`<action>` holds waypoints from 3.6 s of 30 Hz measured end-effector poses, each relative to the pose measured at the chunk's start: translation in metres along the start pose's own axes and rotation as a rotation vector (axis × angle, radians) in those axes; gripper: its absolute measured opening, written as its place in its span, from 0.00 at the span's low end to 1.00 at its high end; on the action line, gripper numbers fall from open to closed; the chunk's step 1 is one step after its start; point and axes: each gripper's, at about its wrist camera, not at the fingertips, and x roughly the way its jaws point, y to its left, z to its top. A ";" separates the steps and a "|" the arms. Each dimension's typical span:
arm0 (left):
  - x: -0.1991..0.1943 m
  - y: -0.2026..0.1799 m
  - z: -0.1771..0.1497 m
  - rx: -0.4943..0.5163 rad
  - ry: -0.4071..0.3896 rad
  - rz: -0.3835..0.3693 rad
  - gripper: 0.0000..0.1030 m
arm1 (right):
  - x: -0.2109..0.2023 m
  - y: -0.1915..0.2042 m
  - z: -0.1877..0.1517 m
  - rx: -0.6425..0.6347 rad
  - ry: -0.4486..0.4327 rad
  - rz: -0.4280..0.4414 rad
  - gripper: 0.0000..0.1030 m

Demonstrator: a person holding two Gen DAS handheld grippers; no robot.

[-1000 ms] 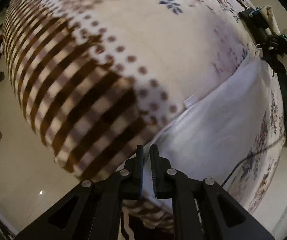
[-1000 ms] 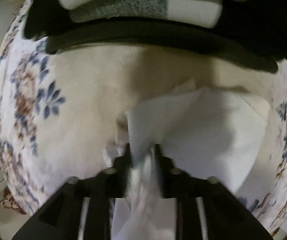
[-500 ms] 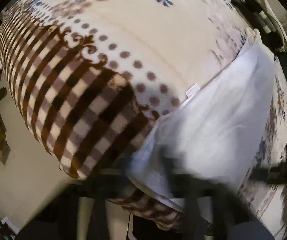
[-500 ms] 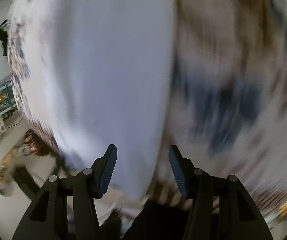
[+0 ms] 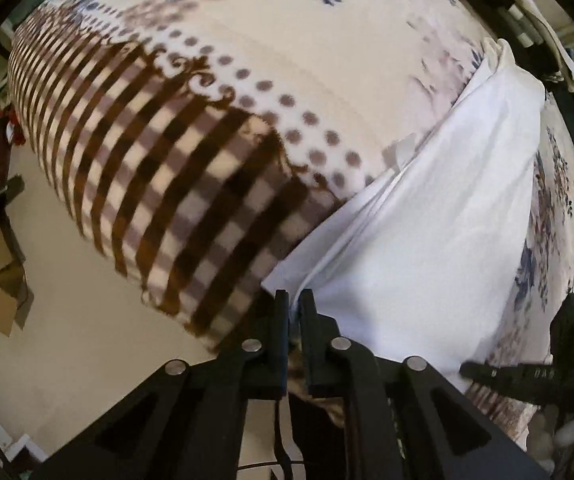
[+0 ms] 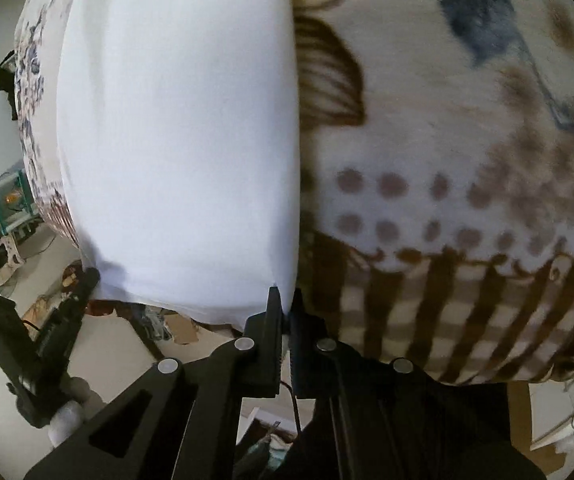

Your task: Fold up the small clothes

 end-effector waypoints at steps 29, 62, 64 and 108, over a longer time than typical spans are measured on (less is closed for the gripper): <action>0.087 -0.361 0.364 0.620 -0.123 -0.367 0.01 | -0.289 -0.004 0.378 0.147 -0.605 0.210 0.63; 0.129 -0.366 0.420 0.538 0.059 -0.568 0.12 | -0.305 -0.002 0.436 -0.048 -0.572 0.362 0.23; 0.120 -0.365 0.416 0.566 0.019 -0.552 0.09 | -0.309 0.004 0.430 -0.073 -0.607 0.355 0.09; 0.003 -0.121 0.220 0.173 0.048 -0.449 0.62 | -0.232 -0.048 0.115 -0.043 -0.443 0.341 0.49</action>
